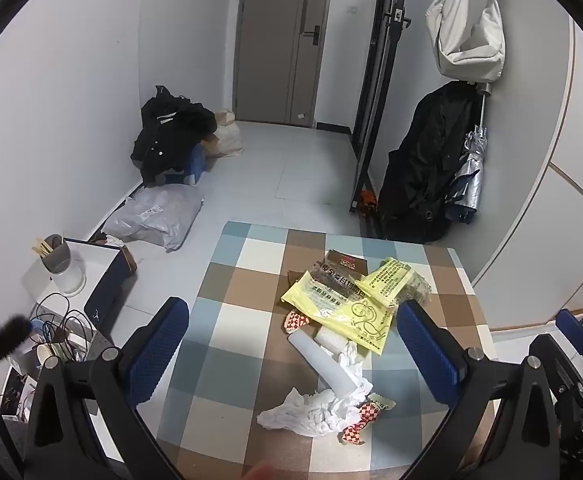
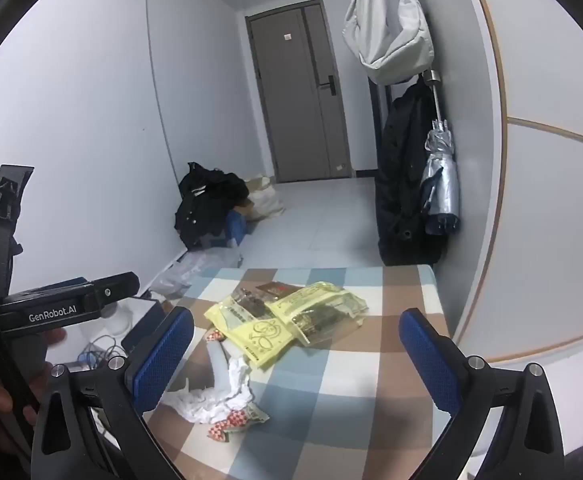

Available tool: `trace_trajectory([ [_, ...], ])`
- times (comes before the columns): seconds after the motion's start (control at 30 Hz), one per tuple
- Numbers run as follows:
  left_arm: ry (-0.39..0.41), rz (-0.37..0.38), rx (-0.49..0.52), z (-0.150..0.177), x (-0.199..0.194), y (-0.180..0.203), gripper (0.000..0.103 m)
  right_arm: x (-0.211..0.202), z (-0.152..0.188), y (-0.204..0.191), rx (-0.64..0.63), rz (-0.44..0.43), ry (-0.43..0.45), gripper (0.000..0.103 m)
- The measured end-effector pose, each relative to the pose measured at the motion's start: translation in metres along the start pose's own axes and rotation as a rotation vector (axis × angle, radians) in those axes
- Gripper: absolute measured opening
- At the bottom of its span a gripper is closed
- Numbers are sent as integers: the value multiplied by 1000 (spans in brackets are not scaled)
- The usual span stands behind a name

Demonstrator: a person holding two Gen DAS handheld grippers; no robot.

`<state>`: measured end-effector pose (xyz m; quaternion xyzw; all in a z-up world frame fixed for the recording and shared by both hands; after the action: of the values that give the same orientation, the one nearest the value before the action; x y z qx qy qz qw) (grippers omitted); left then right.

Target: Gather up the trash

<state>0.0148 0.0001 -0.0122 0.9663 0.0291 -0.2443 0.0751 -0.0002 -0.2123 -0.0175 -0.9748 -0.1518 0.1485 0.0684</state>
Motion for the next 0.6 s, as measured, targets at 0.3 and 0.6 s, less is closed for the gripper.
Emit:
trace_trajectory([
  [0.3,-7,-3,21,2,0,1,102,0,-2,1,-7,16,4,103],
  [0.6,8,-7,10,3,-1,1,102,-1,-2,2,0,14,12,103],
])
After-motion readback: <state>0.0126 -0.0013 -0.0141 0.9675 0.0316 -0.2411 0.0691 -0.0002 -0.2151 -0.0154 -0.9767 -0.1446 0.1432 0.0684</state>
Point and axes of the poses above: each gripper's, at about its wrist camera, not at the fingertips, and x roughly the way its jaws point, y to its right, z to its underside, the point moved 2 cm from there along x, roughly the way its jaws point, and after that the axes turned 11 degrees about y, right-handed, at the moved point
